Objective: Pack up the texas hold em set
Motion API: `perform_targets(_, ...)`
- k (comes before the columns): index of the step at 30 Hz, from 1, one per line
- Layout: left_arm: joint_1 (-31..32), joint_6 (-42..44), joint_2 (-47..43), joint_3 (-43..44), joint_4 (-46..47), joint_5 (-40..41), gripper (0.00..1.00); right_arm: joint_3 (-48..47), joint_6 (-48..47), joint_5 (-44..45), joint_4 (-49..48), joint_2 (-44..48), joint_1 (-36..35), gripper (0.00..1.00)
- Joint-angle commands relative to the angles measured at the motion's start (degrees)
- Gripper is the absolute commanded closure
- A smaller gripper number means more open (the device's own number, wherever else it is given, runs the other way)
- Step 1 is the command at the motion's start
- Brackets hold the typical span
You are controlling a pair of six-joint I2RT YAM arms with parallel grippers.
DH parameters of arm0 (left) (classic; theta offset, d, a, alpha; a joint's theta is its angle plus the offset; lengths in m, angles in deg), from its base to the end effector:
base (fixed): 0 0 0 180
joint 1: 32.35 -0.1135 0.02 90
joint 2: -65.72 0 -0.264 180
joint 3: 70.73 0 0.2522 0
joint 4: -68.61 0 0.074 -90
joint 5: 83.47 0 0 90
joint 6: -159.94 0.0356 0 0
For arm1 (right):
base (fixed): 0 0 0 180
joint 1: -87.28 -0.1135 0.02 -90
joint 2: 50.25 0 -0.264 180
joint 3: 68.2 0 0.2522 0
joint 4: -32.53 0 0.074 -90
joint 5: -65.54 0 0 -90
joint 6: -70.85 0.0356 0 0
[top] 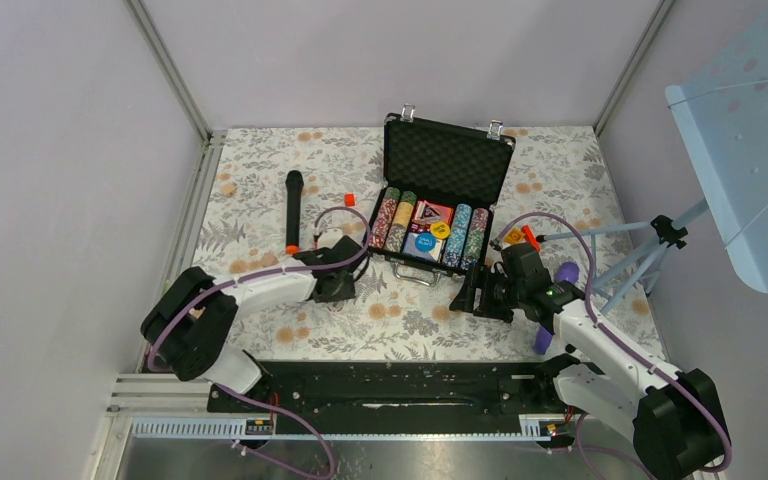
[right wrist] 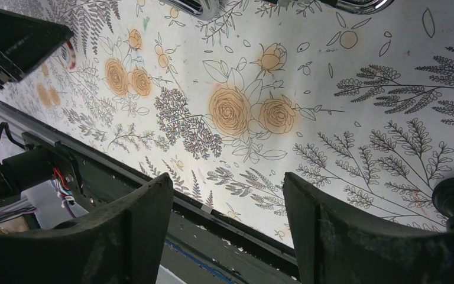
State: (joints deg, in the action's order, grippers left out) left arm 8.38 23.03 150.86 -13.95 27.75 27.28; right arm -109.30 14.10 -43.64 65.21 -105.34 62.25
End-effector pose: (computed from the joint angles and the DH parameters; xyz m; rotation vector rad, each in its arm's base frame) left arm 0.2035 -0.1585 0.1564 -0.2302 2.6248 0.0135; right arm 0.1649 0.0899 0.1907 0.0118 2.5102 0.8541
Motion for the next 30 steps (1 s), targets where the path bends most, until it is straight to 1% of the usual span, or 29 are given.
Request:
perform_targets(1,5.22,-2.85,2.91,1.70,-1.59,-3.36,0.56,-0.51,-0.11,-0.94,-0.46,0.07,-0.47,0.25)
perform_targets(4,9.48,-4.23,4.81,3.90,-2.34,-3.39,0.57,-0.68,-0.16,-0.94,-0.39,-0.05,-0.45,0.25)
perform_targets(7,11.18,-5.32,5.31,4.62,-3.44,-2.40,0.55,-0.92,-0.20,-0.95,-0.35,-0.11,-0.43,0.25)
perform_targets(9,11.07,-5.64,4.39,4.13,-4.49,-0.69,0.48,-0.96,-0.14,-0.93,-0.18,-0.13,-0.45,0.25)
perform_targets(14,8.59,-4.22,0.82,2.70,-6.23,1.61,0.38,-1.08,-0.54,-0.90,0.10,-0.19,-0.45,0.25)
perform_targets(16,7.18,-3.49,-0.31,1.99,-6.54,1.65,0.36,-1.06,-0.47,-0.97,0.10,-0.11,-0.45,0.25)
perform_targets(20,6.76,-3.39,-1.34,0.67,-6.99,0.82,0.36,-1.05,-0.46,-0.96,0.10,-0.13,-0.45,0.25)
perform_targets(25,8.83,-4.79,-0.34,-0.79,-6.42,0.36,0.36,-1.14,-0.39,-1.17,-0.29,-0.59,-0.45,0.25)
perform_targets(30,10.34,-5.63,1.22,-1.19,-5.58,-0.39,0.44,-0.88,-0.38,-1.26,-0.29,-0.56,-0.45,0.25)
